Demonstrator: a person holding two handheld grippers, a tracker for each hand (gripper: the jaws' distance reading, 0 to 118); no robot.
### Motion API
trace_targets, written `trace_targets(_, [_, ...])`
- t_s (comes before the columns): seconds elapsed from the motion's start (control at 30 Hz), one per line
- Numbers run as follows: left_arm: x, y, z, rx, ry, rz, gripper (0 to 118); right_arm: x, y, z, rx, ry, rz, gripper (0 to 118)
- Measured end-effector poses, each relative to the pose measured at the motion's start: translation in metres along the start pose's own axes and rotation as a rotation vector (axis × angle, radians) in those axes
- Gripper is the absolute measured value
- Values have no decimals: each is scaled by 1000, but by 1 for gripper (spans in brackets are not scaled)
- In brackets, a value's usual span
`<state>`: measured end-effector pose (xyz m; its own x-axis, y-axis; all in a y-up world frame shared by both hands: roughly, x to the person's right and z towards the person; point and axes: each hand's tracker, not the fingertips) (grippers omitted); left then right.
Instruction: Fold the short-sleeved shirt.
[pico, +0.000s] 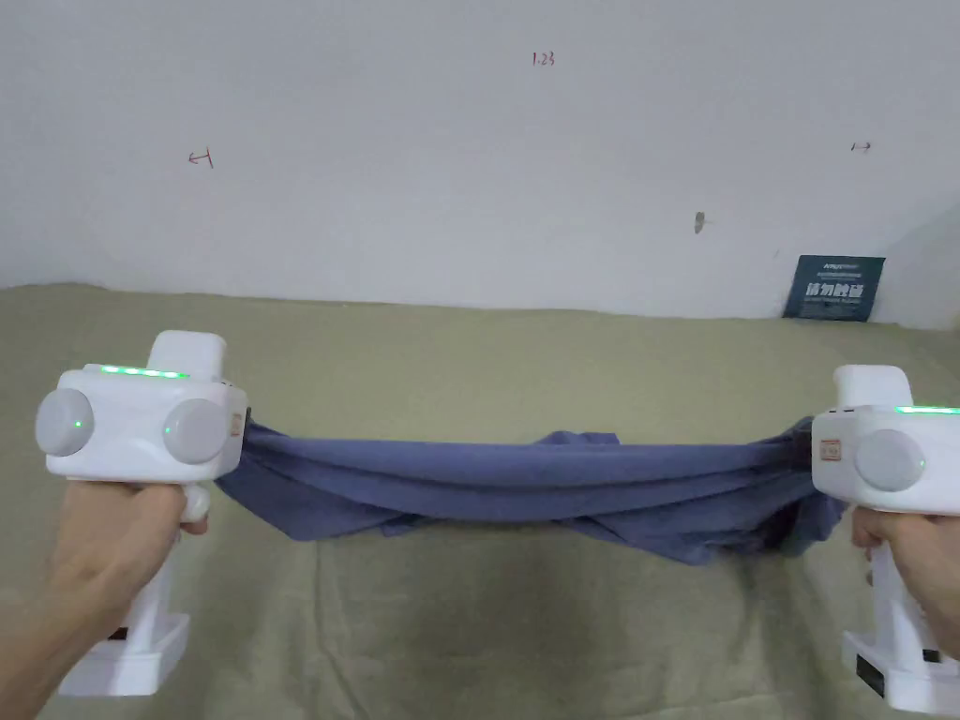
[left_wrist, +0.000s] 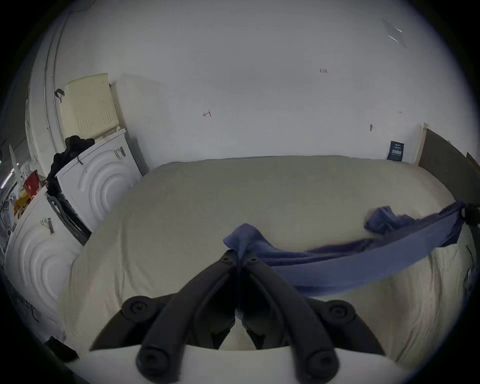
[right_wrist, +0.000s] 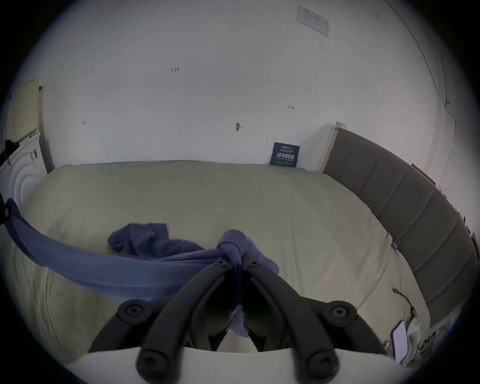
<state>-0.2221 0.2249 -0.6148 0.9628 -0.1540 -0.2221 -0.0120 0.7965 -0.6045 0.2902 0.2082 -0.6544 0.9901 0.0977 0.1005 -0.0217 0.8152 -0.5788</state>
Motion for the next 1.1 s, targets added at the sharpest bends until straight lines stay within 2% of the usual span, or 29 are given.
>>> trace_targets(0.03, [-3,-6,9,0,-8,-9,2,7,-5,6,-4,19,-21,6])
trace_targets(0.23, [-31,-58,77,-16,-62,15,2,28,-63,91,-21,49,-17,6])
trace_targets(0.37, [-51,-119,130,-28,-126,103,2,44,-123,144,-26,69,20,6])
trace_targets(0.57, [-66,-215,175,-126,-158,84,2,56,-218,203,-98,92,42,6])
trace_targets(0.77, [-75,-270,175,-227,-180,141,2,64,-262,202,-187,99,17,6])
trace_targets(1.03, [-73,-291,167,-279,-190,157,2,63,-273,181,-270,97,-4,7])
trace_targets(1.07, [-73,-291,167,-284,-193,155,3,63,-274,181,-270,99,-3,10])
trace_targets(1.1, [-74,-292,168,-281,-204,163,8,62,-275,185,-266,92,-2,24])
